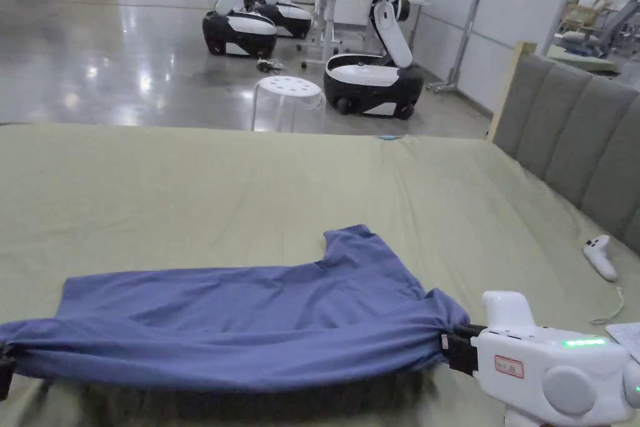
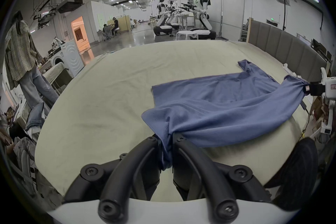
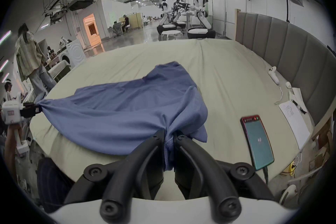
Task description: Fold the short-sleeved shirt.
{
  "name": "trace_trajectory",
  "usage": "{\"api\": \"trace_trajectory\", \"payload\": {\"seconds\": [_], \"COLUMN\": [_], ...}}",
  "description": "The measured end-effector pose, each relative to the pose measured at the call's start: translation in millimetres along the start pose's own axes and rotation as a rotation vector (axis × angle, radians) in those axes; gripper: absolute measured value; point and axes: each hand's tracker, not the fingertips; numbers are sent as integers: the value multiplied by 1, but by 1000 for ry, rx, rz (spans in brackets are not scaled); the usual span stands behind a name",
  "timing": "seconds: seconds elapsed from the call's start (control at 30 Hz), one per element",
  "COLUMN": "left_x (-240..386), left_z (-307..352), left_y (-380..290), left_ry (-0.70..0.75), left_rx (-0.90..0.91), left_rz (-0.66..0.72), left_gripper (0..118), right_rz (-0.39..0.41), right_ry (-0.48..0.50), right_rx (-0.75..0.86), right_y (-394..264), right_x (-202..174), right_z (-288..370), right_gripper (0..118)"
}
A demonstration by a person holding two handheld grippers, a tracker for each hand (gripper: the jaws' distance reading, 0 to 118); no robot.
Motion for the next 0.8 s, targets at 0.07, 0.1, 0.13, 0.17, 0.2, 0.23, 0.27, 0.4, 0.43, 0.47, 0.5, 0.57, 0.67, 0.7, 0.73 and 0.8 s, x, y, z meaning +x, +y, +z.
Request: {"api": "trace_trajectory", "payload": {"seconds": [0.07,0.1,0.13,0.17,0.2,0.23,0.27,0.4,0.43,0.47,0.5,0.57,0.67,0.7,0.73,0.8], "left_x": [1,0,-2,-3,-3,-2,0,-5,-3,0,7,21,42,47,49,49], "left_z": [-4,-10,-17,-24,-29,-31,-32,-11,2,17,33,53,59,56,52,28], "left_y": [-19,-31,-42,-53,-61,-65,-70,-67,-63,-60,-54,-45,-33,-30,-27,-24], "left_ry": [8,11,1,-6,-10,-8,-3,3,36,55,63,42,18,12,-10,-33], "left_rx": [-36,-62,-97,-112,-114,-123,-122,3,53,118,189,280,375,368,360,318], "left_rz": [-9,4,31,51,58,63,66,88,67,44,31,33,50,62,75,78], "left_gripper": [10,10,10,10,10,10,10,51,66,68,68,68,68,64,51,10], "right_rz": [20,15,2,-7,-14,-16,-21,-31,-7,27,58,96,111,107,104,95], "right_ry": [-10,-14,-14,-19,-27,-37,-44,-74,-87,-88,-85,-54,37,49,70,82], "right_rx": [-28,-50,-60,-65,-70,-71,-64,46,63,103,197,294,411,423,426,429], "right_y": [-22,-34,-49,-58,-67,-73,-77,-66,-58,-51,-44,-28,-15,-11,-9,-7], "right_x": [-2,-2,-1,-1,-2,-2,-2,-4,-8,-15,-25,-46,-78,-87,-93,-105], "right_z": [-4,-10,-18,-23,-28,-31,-32,-14,-5,7,22,43,53,51,49,41], "right_gripper": [10,10,10,10,10,10,10,63,97,113,113,113,112,108,91,0]}}
